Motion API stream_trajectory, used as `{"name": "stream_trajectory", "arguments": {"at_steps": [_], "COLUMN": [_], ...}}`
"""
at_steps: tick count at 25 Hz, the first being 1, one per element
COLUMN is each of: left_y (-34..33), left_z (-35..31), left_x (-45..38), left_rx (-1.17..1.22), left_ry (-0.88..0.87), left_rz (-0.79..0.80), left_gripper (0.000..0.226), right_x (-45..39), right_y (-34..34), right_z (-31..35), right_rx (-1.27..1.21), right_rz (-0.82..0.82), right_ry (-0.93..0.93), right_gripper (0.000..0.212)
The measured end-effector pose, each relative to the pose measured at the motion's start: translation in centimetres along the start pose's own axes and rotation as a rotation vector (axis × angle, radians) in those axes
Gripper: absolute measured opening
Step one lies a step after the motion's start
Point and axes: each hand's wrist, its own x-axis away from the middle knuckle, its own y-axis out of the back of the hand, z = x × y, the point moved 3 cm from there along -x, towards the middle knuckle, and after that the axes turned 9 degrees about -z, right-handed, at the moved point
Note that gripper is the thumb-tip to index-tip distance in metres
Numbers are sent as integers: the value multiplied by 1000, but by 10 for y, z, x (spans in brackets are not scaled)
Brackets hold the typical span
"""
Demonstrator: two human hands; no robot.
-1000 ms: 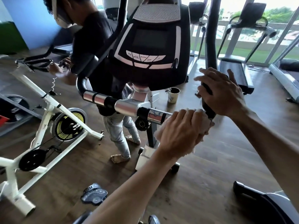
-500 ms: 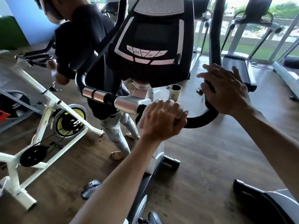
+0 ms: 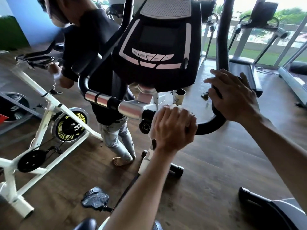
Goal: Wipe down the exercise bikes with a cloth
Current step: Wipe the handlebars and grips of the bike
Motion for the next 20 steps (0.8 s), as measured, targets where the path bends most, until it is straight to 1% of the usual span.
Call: {"name": "stream_trajectory", "arguments": {"at_steps": [1,2,3,4,5,6,8,9,10,12,14,16,17,18,19,20], "left_y": [-3,-4,-2,2,8,13,20,21,18,13,13,10,10,11,15,20], "left_z": [-14,-24,-24,-13,9,32,61,60,51,33,39,48,50,46,39,31], "left_x": [0,1,2,0,-6,-14,-24,-23,-19,-16,-35,-55,-58,-57,-51,-42], "left_rx": [-24,-9,24,61,98,99,-21,-126,-203,-193,-157,-146,-136,-128,-138,-150], "left_ry": [57,31,-76,-222,-323,-312,-93,13,59,35,-15,6,65,145,191,191], "left_rz": [19,55,106,148,179,198,221,254,297,380,558,716,730,681,571,479], "left_gripper": [26,26,27,28,28,29,35,39,43,47,49,48,45,43,41,39], "right_x": [0,0,0,0,0,0,0,-1,-1,0,0,2,3,5,10,15], "right_y": [0,0,0,0,0,0,-1,-1,-1,-1,-4,-4,-3,-3,-3,-4], "right_z": [0,0,0,-1,-1,-1,0,1,1,0,-1,0,2,5,9,15], "right_rx": [2,2,0,-4,-8,-6,14,35,64,129,169,190,213,238,254,250], "right_rz": [-3,-2,5,12,18,23,20,19,27,55,83,81,67,50,31,5], "right_ry": [-4,0,10,19,20,15,19,28,38,53,73,98,104,101,84,52], "right_gripper": [45,45,44,44,43,43,43,45,48,55,62,69,73,77,80,81]}}
